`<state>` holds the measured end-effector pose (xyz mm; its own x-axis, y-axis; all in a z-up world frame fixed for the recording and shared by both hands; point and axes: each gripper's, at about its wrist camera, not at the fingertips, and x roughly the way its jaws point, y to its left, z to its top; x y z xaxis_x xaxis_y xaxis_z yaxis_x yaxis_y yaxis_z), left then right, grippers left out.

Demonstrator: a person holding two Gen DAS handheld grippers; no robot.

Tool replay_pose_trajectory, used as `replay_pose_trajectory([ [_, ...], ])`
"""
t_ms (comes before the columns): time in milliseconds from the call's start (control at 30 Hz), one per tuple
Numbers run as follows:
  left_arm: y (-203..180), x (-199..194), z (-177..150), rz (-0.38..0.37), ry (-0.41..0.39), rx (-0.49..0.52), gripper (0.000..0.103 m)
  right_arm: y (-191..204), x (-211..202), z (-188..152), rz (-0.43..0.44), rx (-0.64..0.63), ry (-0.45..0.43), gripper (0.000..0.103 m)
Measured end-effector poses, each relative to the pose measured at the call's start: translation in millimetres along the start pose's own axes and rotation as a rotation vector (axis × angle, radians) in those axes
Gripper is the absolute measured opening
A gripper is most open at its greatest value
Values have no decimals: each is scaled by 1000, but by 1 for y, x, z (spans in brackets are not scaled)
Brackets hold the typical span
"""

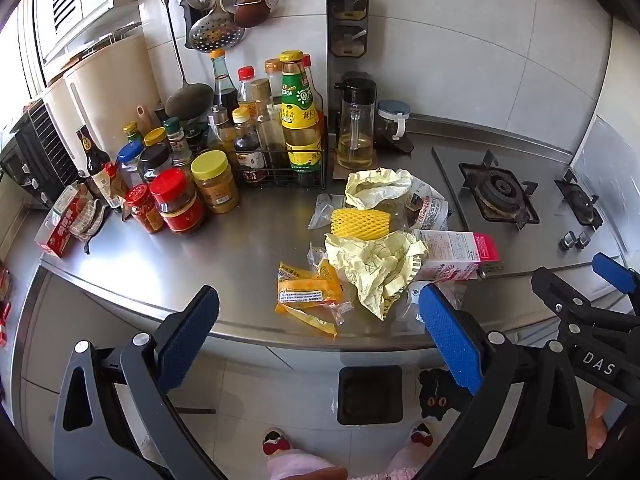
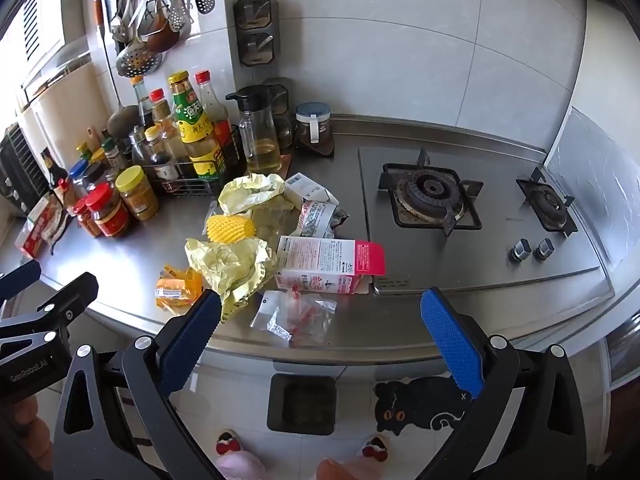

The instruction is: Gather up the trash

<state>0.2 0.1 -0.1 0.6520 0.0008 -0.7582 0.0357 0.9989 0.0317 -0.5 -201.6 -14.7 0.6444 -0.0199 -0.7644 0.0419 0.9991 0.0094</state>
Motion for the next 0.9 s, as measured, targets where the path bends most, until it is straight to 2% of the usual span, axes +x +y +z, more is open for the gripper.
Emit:
replay_pose_trajectory([
  [900, -3, 1, -2, -12, -2, -13, 95, 2, -4, 1, 6, 0, -5, 100],
])
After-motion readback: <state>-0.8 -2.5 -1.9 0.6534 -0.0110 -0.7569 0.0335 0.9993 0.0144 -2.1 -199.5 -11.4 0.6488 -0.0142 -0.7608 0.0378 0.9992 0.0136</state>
